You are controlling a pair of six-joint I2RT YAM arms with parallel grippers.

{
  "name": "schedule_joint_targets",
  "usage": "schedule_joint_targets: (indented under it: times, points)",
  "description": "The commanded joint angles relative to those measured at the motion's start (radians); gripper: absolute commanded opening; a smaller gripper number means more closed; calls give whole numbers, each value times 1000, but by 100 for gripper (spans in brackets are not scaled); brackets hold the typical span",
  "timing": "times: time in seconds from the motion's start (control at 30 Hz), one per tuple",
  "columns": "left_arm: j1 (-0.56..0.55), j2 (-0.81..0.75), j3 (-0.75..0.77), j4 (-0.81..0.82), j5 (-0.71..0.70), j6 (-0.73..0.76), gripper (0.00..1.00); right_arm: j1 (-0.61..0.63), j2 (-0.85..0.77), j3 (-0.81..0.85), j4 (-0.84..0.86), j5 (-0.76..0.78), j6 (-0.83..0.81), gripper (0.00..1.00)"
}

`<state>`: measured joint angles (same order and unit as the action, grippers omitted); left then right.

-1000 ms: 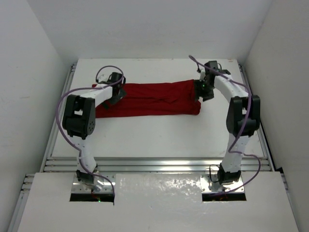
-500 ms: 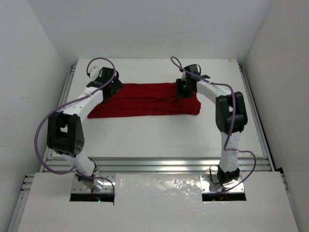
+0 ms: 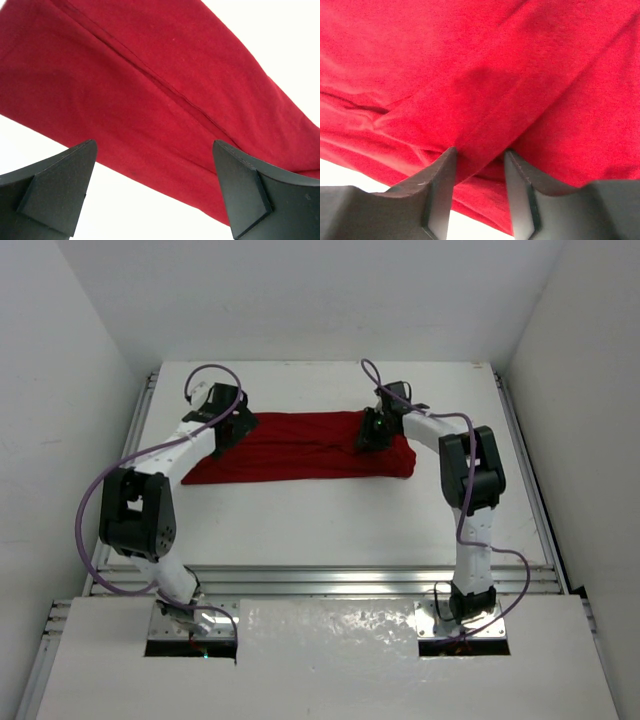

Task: Fold and stack the t-shirts
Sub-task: Fold the other side of the tshirt into a rectangle

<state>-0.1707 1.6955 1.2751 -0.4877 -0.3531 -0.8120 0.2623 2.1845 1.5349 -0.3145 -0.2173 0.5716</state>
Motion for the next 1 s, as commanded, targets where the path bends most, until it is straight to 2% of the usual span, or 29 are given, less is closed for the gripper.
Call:
schedule_joint_targets:
  times: [0.0, 0.13, 0.2, 0.23, 0.27, 0.47, 0.7, 0.73, 0.77, 0.83, 0.97]
  points:
    - [-6, 4, -19, 51, 22, 19, 100, 12, -29, 24, 69, -48, 63, 40]
    - [-6, 6, -26, 51, 17, 27, 100, 20, -14, 24, 75, -57, 86, 26]
    - [-7, 3, -28, 57, 25, 31, 100, 31, -23, 14, 92, -42, 91, 16]
    - [-6, 3, -29, 58, 28, 31, 99, 31, -25, 28, 85, -39, 93, 6]
    - [-7, 3, -29, 58, 31, 33, 100, 32, -23, 39, 78, -34, 96, 2]
    - [-7, 0, -42, 69, 36, 34, 100, 40, -8, 140, 45, -28, 102, 0]
    - [-7, 4, -51, 74, 37, 39, 100, 40, 148, 392, 6, -93, 67, 0]
    - [-7, 4, -51, 74, 36, 39, 100, 40, 167, 416, 2, -99, 63, 2]
    - [-7, 4, -51, 72, 32, 40, 100, 37, 184, 444, -4, -108, 50, 25]
    - [-7, 0, -52, 67, 25, 40, 99, 34, 224, 514, -20, -93, 47, 48]
    - [-7, -34, -72, 49, -30, 10, 100, 8, 233, 622, -9, -126, 30, 58]
